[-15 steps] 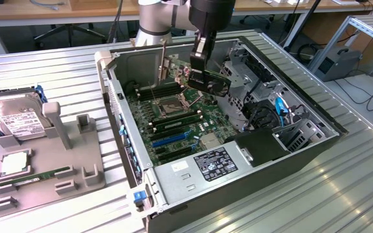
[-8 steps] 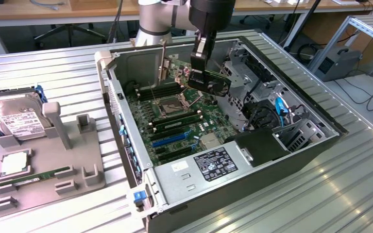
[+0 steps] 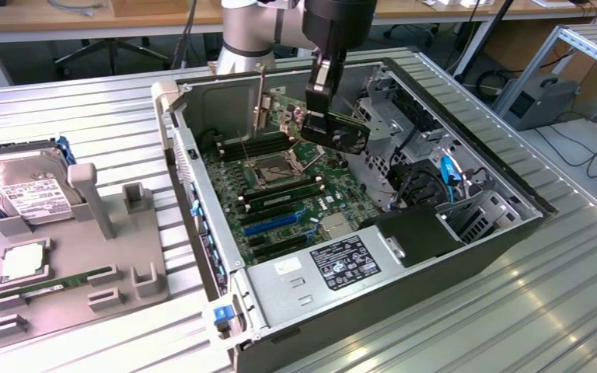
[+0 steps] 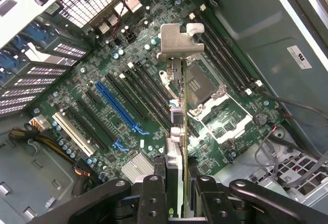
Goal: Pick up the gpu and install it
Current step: 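Insert the gpu into the slot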
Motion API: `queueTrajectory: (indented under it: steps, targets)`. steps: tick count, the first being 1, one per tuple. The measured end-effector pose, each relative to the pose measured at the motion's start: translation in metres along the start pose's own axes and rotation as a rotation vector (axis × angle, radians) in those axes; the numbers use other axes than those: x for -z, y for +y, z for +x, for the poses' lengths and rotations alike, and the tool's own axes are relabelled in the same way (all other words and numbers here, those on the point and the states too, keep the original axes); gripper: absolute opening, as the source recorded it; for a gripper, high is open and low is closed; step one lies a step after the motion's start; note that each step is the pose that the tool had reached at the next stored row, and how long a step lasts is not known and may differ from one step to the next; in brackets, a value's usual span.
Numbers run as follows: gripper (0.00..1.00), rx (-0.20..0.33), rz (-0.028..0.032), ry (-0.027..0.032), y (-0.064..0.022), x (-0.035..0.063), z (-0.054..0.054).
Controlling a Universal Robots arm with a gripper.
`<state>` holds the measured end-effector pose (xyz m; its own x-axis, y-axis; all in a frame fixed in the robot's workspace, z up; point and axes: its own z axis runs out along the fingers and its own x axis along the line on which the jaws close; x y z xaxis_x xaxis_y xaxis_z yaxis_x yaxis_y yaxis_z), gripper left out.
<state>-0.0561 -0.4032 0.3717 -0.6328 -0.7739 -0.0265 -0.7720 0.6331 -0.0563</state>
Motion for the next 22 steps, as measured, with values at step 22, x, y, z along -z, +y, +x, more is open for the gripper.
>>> queueTrajectory:
  steps: [22]
  targets:
    - [0.27,0.034,-0.0007,-0.0016,0.0,0.0,0.0]
